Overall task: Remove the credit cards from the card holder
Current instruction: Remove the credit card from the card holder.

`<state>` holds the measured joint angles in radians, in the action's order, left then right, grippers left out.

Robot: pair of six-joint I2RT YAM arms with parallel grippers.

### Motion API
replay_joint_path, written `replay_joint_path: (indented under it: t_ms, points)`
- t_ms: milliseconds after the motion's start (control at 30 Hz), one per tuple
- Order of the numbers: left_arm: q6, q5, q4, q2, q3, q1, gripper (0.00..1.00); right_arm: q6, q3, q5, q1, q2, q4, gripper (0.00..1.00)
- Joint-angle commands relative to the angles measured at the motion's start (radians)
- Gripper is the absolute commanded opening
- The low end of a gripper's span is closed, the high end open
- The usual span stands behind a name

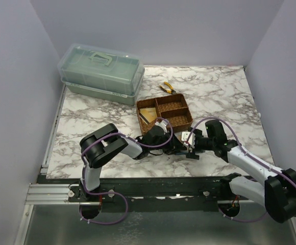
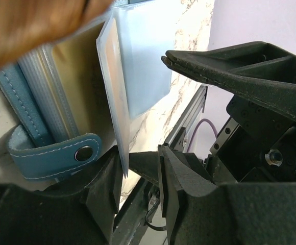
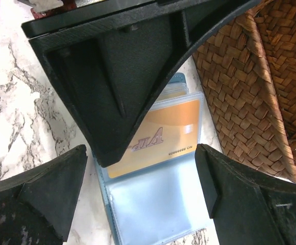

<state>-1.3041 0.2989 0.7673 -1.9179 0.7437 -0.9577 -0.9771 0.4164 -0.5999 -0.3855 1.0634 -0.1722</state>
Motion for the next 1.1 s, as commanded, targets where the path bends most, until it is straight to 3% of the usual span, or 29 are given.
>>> replay_joint_path:
  t_ms: [0,1067]
  points:
    - [-0.015,-0.004,0.001,0.026,-0.015,-0.002,0.39,-0.006,-0.019,-0.013,0.002,0.016,0.075,0.94]
    - [-0.021,-0.004,0.016,0.027,-0.026,0.009,0.41,0.086,-0.009,0.125,0.005,-0.034,0.093,0.89]
